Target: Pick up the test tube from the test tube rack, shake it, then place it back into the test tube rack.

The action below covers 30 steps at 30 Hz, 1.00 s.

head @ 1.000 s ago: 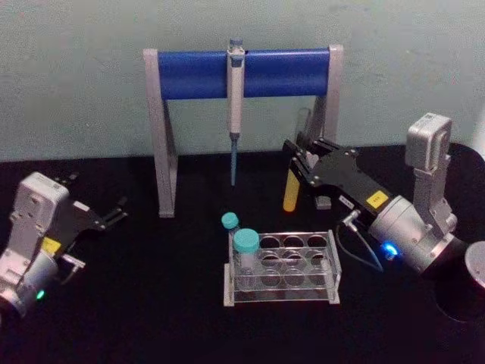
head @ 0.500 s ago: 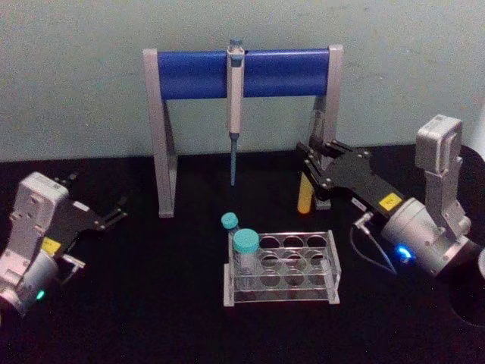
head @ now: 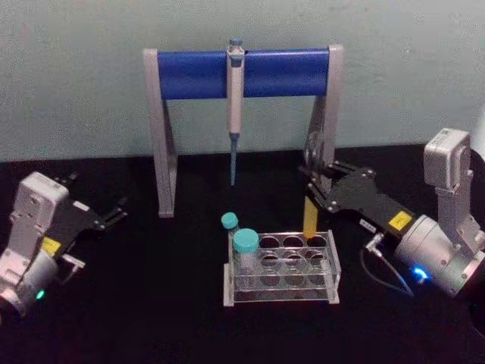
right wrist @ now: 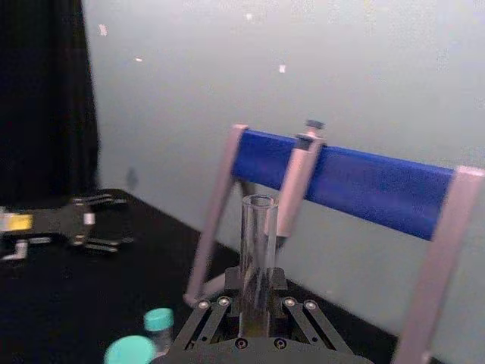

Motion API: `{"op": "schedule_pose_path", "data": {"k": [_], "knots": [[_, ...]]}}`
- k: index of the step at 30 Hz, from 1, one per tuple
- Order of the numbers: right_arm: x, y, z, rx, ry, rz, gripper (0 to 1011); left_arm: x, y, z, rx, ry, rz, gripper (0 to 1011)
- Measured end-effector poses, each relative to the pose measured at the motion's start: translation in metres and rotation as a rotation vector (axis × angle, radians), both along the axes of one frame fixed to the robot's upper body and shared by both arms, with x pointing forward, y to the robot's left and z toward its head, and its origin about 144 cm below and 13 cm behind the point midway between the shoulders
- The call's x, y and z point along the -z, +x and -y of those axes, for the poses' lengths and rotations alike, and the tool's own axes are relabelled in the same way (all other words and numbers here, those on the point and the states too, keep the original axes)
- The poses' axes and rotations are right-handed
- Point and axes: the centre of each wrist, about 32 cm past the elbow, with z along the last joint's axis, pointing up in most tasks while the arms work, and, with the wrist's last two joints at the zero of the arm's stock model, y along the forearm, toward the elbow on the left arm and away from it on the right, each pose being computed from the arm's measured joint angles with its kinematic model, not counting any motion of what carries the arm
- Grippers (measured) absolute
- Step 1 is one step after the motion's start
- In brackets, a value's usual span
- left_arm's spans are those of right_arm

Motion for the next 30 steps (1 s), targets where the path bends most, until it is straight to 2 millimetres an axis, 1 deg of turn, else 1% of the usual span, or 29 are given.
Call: {"op": "schedule_pose_path", "data": {"k": [4, 8, 14, 24, 30], "knots": [[-0.001, -0.002, -0.004, -0.054, 0.008, -0.019, 229, 0.0, 0.0, 0.0, 0.0, 0.0, 0.0, 1010], [-0.001, 0.002, -0.009, -0.104, 0.022, -0.032, 229, 0.0, 0.0, 0.0, 0.0, 0.0, 0.0, 1010], [0.001, 0.016, -0.02, -0.141, 0.047, -0.02, 230, 0.0, 0.0, 0.0, 0.0, 0.0, 0.0, 1010], [0.006, 0.035, -0.026, -0.083, 0.064, 0.028, 229, 0.0, 0.0, 0.0, 0.0, 0.0, 0.0, 1010], [0.007, 0.037, -0.022, -0.026, 0.062, 0.041, 229, 0.0, 0.0, 0.0, 0.0, 0.0, 0.0, 1010]]}}
